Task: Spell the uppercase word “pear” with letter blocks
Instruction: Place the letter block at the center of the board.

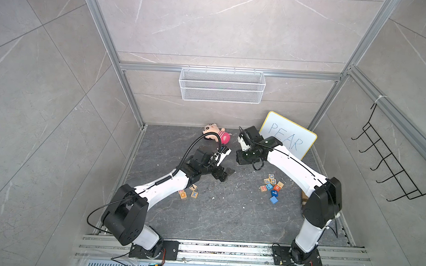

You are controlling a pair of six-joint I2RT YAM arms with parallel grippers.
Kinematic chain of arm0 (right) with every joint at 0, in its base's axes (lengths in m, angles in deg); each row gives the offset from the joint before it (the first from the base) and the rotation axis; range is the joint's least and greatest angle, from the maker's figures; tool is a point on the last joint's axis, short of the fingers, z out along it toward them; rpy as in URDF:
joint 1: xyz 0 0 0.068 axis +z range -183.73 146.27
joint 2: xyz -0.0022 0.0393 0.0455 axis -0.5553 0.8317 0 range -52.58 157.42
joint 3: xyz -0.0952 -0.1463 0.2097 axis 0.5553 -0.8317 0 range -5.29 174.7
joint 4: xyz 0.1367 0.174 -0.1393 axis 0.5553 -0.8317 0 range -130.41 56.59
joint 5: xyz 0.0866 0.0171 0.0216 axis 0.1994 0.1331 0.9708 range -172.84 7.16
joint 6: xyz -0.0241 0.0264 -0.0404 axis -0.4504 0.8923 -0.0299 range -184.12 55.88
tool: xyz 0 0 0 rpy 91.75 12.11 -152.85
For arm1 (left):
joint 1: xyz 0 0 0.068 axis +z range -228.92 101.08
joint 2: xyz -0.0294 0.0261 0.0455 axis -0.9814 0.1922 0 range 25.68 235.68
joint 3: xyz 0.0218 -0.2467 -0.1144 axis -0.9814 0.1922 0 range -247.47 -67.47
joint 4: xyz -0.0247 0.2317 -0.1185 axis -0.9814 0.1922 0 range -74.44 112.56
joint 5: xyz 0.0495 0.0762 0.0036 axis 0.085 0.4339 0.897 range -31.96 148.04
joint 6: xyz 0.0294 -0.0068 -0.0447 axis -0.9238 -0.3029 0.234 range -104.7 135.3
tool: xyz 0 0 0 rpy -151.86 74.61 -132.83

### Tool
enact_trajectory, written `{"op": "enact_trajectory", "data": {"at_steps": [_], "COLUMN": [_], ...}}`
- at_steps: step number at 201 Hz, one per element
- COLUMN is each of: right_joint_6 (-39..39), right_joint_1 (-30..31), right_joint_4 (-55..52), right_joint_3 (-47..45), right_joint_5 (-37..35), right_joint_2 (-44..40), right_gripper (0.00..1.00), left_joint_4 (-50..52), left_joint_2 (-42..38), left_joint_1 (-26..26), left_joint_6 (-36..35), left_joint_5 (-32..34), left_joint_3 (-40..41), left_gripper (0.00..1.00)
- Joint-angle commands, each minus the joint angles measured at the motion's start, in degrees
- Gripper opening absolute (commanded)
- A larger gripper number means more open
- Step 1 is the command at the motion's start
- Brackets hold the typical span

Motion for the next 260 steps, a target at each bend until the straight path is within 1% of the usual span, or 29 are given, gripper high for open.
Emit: {"op": "enact_trajectory", "data": {"at_steps": [1,22,44,109,201,260], "right_joint_6": [-1.92,-2.52,-3.50,-3.69,-3.25,-3.13], "right_joint_1": [0.27,0.55,1.29,3.15,4.43,6.29], "right_joint_4": [-2.05,-2.72,-1.87,-1.80,-1.07,-3.23], "right_joint_3": [4.06,6.94,7.90,13.09,17.75,22.53], "right_joint_5": [-0.67,0.35,0.74,1.29,0.22,-0.15], "right_joint_2": [4.12,7.41,10.01,20.71,27.80,32.31], "right_gripper": [0.29,0.29,0.29,0.29,0.29,0.30], "left_joint_4": [-5.69,-7.66,-9.23,-9.83,-10.33,-9.68], "left_joint_2": [-3.27,-3.98,-3.87,-3.50,-2.68,-3.11], "left_joint_1": [2.19,4.15,5.05,6.04,7.07,7.23], "left_joint_6": [3.38,5.54,6.81,7.97,8.57,9.16], "left_joint_5": [-1.18,0.08,0.41,1.81,2.90,3.72], "left_joint_3": [2.49,5.40,7.66,9.59,11.67,11.96], "left_gripper": [0.99,0.99,0.99,0.99,0.99,0.99]}}
